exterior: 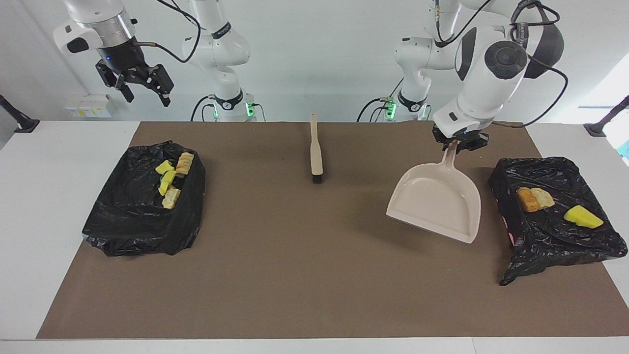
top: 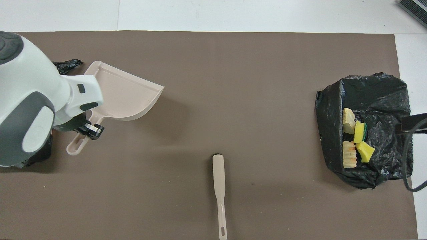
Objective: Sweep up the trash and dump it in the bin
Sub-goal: 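Bring the dustpan to center with the left gripper while the right gripper withdraws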
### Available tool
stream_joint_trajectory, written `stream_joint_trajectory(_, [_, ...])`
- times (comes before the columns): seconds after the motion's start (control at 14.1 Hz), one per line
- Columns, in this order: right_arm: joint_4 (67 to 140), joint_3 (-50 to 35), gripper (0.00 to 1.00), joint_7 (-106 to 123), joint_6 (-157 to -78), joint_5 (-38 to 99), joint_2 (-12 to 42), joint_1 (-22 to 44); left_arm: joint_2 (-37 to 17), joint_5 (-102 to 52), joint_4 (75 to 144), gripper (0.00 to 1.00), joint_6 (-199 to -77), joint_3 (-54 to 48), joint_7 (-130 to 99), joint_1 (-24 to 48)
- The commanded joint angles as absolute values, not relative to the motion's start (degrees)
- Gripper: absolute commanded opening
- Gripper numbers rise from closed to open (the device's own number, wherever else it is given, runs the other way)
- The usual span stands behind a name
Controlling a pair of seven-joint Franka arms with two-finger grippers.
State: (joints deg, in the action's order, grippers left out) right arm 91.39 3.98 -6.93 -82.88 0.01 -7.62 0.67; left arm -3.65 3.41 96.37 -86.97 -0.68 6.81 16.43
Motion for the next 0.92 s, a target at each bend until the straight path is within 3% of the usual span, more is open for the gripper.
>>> stream_joint_trajectory(0.0, [92.8, 7.5, 1.0, -6.6, -83.1, 1.1, -9.1, 5.3, -4.6, 1.1, 96.7, 0.0, -90.0, 0.3, -2.5, 22.5])
stream_joint_trajectory(0.14, [92.8, 14.1, 1.0, -6.3, -83.5, 1.1, -9.1, 11.0, -9.2, -0.6, 93.5, 0.0, -89.8, 0.4, -9.0, 27.0])
stream_joint_trajectory(0.5, [90.4, 12.0, 1.0, -5.8, -82.8, 1.1, -7.0, 7.8, -22.8, -3.7, 80.7, 0.0, -91.7, 0.4, -23.0, 33.7])
stream_joint_trajectory(0.64, [90.8, 10.3, 1.0, -5.9, -83.0, 1.2, -7.5, 6.3, -26.5, -3.8, 76.0, 0.0, -94.4, 0.4, -27.4, 35.6])
stream_joint_trajectory(0.85, [91.6, 10.4, 1.0, -6.4, -82.9, 1.2, -8.3, 6.9, -27.7, -4.6, 75.5, 0.0, -97.5, 0.4, -29.8, 36.6])
